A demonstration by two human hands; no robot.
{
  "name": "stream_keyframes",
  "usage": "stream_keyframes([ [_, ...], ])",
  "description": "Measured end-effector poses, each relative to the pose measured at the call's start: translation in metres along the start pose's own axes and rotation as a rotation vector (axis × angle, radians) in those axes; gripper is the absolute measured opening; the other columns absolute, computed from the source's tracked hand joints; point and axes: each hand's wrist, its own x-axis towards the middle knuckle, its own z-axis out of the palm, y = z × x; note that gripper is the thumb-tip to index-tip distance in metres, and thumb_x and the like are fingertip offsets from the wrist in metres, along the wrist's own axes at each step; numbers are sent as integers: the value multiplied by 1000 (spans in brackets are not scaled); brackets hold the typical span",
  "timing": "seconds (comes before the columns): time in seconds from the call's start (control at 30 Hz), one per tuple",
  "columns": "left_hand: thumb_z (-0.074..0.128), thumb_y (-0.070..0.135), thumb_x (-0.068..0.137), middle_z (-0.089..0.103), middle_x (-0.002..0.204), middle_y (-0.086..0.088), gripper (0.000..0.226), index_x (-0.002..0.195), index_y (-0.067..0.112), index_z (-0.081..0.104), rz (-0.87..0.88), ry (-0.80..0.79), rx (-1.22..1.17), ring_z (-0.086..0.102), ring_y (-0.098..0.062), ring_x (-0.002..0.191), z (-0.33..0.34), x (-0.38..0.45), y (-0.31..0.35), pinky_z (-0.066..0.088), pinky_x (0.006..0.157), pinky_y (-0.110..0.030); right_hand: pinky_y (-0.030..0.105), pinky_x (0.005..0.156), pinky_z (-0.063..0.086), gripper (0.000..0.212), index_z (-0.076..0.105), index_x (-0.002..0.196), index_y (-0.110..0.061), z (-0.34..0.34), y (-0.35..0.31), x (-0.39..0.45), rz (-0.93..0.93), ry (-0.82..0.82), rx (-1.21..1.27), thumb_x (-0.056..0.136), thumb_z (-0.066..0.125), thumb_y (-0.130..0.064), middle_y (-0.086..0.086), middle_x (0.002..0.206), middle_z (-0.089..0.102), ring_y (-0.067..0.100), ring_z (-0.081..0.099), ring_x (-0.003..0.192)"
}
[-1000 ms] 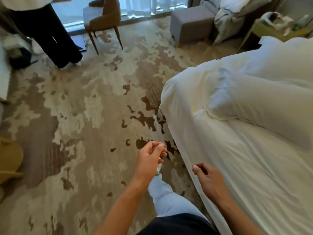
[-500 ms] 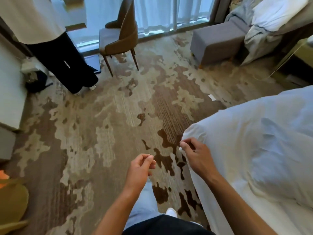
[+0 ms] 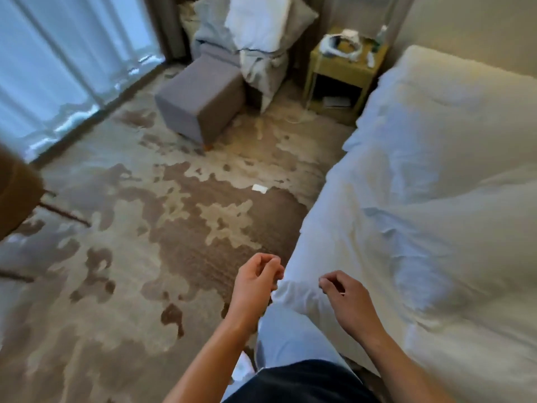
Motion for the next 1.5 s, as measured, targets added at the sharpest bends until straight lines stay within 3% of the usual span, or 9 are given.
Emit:
stream_keyframes([
  [0.23,59,30,101,77,92,1,15,101,23,73,81,-213,178,75,-14,89,5,179,98,63,79,-32,18,74,50,15,68,89,-36,2,-27,138,154,195,154,102,60,-38,-24,89,70,-8,63,89],
  [0.33,59,30,101,77,91,2,15,100,23,72,55,-230,267,74,-13,86,0,249,130,62,75,-31,11,70,47,16,66,87,-39,-3,-59,213,163,207,164,102,60,-40,-22,86,69,-11,62,90],
  [0.4,59,30,102,77,92,3,15,99,24,72,34,-227,310,74,-11,86,-3,292,148,60,75,-30,5,64,47,16,65,88,-39,-16,-85,263,154,209,174,102,59,-41,-22,87,69,-12,62,91],
  [0.73,58,32,102,77,91,3,16,101,24,72,-11,-338,461,75,-12,87,43,516,242,62,81,-35,1,68,46,15,70,96,-32,-106,-177,493,138,374,220,103,58,-39,-19,91,70,-9,62,92],
  [0.97,58,31,101,76,85,7,16,97,24,72,15,-612,544,74,-11,84,150,660,328,62,81,-39,10,76,45,13,70,95,-32,-155,-187,581,384,565,293,103,60,-35,-16,96,72,1,66,91],
  [1.07,59,32,100,76,85,8,15,94,26,71,23,-783,600,73,-12,84,210,683,357,62,78,-37,16,75,46,14,69,89,-33,-168,-183,589,532,670,349,101,62,-32,-15,92,72,2,66,88],
  [1.17,59,29,99,76,87,4,13,95,24,71,53,-955,631,72,-10,82,272,695,382,57,69,-26,20,74,48,15,69,86,-32,-179,-175,591,664,772,427,99,63,-31,-13,90,74,3,67,88],
  [1.4,59,30,101,76,94,1,15,103,19,69,152,-1228,727,73,-11,88,414,731,421,61,78,-35,27,83,56,14,68,92,-27,-212,-135,627,824,977,538,103,61,-31,-9,94,73,9,70,90],
  [1.5,58,31,101,76,95,2,15,103,20,69,190,-1273,815,73,-11,88,468,759,431,61,79,-36,22,79,52,13,68,94,-26,-240,-106,659,849,1042,573,104,61,-28,-9,94,72,11,68,91],
])
